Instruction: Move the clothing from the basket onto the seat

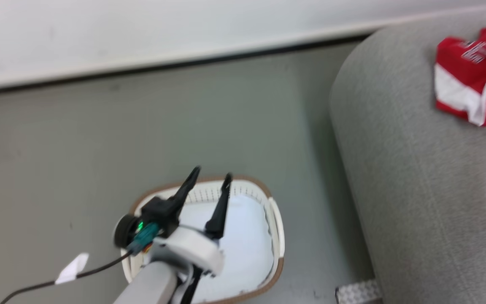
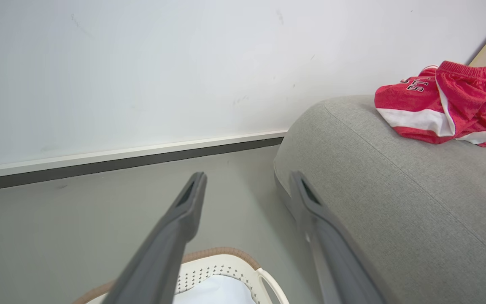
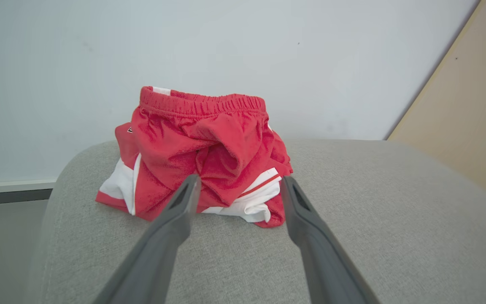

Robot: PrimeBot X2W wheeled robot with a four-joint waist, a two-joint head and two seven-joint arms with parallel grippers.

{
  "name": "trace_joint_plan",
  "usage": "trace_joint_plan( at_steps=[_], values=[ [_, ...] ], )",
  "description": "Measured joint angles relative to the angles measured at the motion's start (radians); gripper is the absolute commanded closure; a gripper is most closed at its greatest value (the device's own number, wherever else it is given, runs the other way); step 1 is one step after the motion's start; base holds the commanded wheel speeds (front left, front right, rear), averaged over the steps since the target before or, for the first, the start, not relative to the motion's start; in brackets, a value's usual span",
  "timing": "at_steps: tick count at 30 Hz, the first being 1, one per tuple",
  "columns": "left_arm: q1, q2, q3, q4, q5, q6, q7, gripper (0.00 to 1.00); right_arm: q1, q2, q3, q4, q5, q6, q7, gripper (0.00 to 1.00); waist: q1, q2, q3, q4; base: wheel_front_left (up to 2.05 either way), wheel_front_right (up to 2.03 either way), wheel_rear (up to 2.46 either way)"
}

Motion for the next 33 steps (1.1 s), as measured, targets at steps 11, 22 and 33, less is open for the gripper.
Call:
trace_joint_plan(
  at_steps=[11, 22, 33],
  values=[
    [0.243, 0.038, 0.187, -0.052, -0.005, 0.048, -0.007, 0.0, 0.22, 0.106, 0.195, -0.158, 0.038, 0.0, -0.002, 0.0, -0.0002, 0.0, -0.223, 0.009, 0.0, 0.0, 0.0],
    [0.411, 0.005, 0.381, -0.049, 0.042, -0.01, -0.007, 0.0, 0.383, 0.165, 0.371, -0.219, 0.095, 0.0, -0.002, 0.0, -0.0002, 0.0, -0.352, 0.064, 0.0, 0.0, 0.0],
    [0.449, -0.043, 0.483, 0.005, 0.111, -0.079, -0.007, 1.0, 0.46, 0.194, 0.451, -0.195, 0.099, 0.0, -0.002, 1.0, -0.0001, 0.0001, -0.386, 0.086, 0.0, 0.0, 0.0]
  ],
)
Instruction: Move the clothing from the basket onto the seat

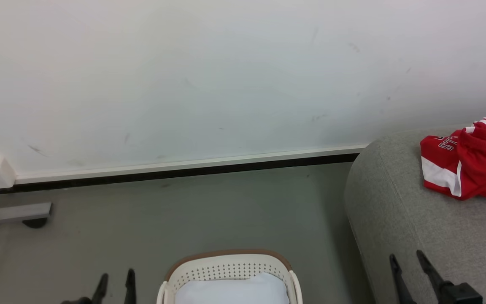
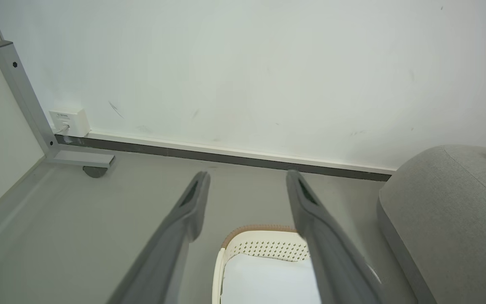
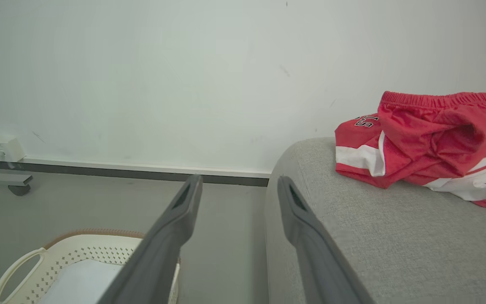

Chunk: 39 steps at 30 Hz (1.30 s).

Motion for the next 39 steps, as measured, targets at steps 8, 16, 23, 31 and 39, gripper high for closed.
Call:
trace_joint_plan(
  at_steps=[8, 16, 23, 31, 39],
  values=[
    [0.015, -0.016, 0.003, 0.04, -0.06, -0.007, 0.027, 1.0, 0.023, 0.007, -0.01, 0.037, 0.067, 0.0, 0.028, 1.0, 0.0001, 0.0, 0.001, 0.003, 0.0, 0.0, 0.0],
    [0.011, -0.021, 0.02, 0.028, -0.196, -0.02, 0.063, 1.0, 0.022, 0.007, -0.023, 0.019, 0.228, 0.0, 0.063, 1.0, 0.0001, 0.0, 0.004, 0.007, 0.0, 0.0, 0.0],
    [-0.001, -0.023, 0.033, 0.013, -0.312, -0.032, 0.093, 1.0, 0.021, 0.007, -0.035, -0.001, 0.355, 0.0, 0.093, 1.0, 0.0002, 0.0, 0.006, 0.011, 0.0, 0.0, 0.0],
    [-0.01, -0.026, 0.049, 0.001, -0.43, -0.046, 0.125, 1.0, 0.018, 0.007, -0.049, -0.016, 0.488, 0.0, 0.124, 1.0, 0.0002, 0.0, 0.008, 0.016, 0.0, 0.0, 0.0],
    [-0.024, -0.03, 0.062, -0.012, -0.536, -0.059, 0.154, 1.0, 0.009, 0.007, -0.061, -0.034, 0.611, 0.0, 0.154, 1.0, 0.0002, 0.0, 0.011, 0.02, 0.0, 0.0, 0.0]
  ],
)
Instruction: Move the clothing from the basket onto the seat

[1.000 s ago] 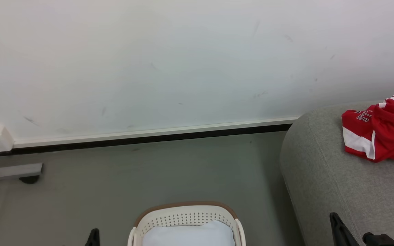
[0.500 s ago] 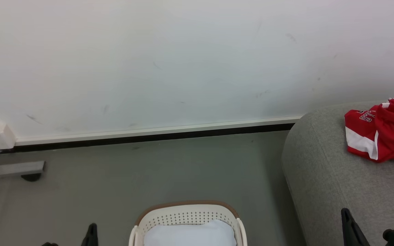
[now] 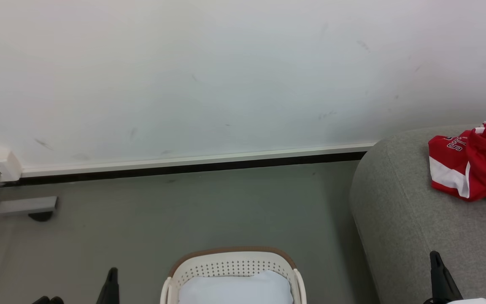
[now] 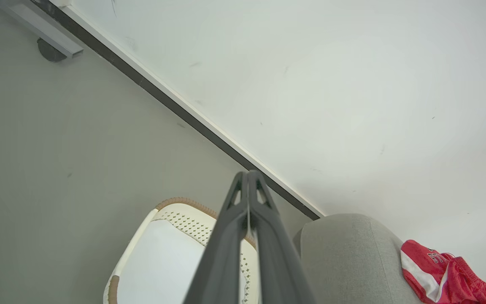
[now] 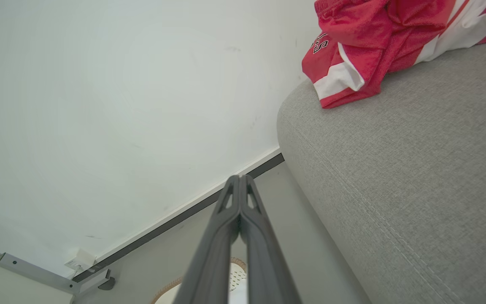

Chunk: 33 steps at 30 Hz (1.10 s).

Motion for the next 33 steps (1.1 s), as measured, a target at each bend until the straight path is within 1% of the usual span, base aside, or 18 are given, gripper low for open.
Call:
trace_joint_plan(
  at_steps=[17, 33],
  values=[
    [-0.021, -0.005, 0.028, -0.018, -0.204, -0.022, 0.057, 1.0, -0.009, 0.0, -0.025, -0.028, 0.232, 0.0, 0.058, 1.0, 0.0, 0.0, 0.005, 0.01, 0.0, 0.0, 0.0],
    [-0.04, -0.011, 0.051, -0.036, -0.356, -0.039, 0.102, 1.0, -0.024, 0.0, -0.045, -0.05, 0.416, 0.0, 0.102, 1.0, 0.0, 0.0, 0.01, 0.019, 0.0, 0.0, 0.0]
  ],
)
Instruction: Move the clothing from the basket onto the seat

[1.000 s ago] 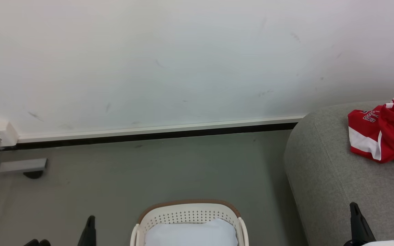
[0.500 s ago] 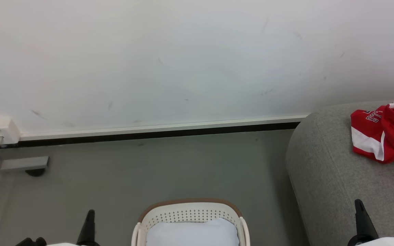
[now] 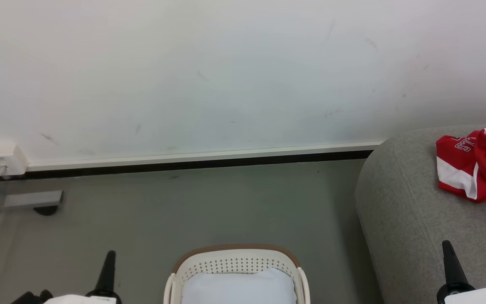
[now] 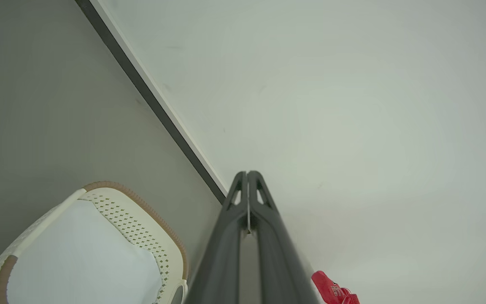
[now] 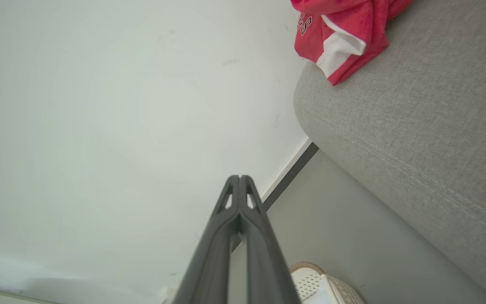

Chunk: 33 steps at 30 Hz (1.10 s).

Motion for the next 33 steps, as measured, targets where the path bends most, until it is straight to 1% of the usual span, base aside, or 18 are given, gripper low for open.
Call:
trace_joint_plan(
  at_steps=[9, 33],
  values=[
    [-0.007, -0.002, 0.01, -0.007, -0.089, -0.008, 0.025, 1.0, -0.004, 0.0, -0.01, -0.013, 0.088, 0.0, 0.025, 1.0, 0.0, 0.0, 0.003, 0.005, 0.0, 0.0, 0.0],
    [-0.028, -0.01, 0.036, -0.028, -0.276, -0.031, 0.077, 1.0, -0.017, -0.001, -0.033, -0.039, 0.305, 0.0, 0.079, 1.0, 0.0, 0.0, 0.01, 0.019, 0.0, 0.0, 0.0]
  ],
)
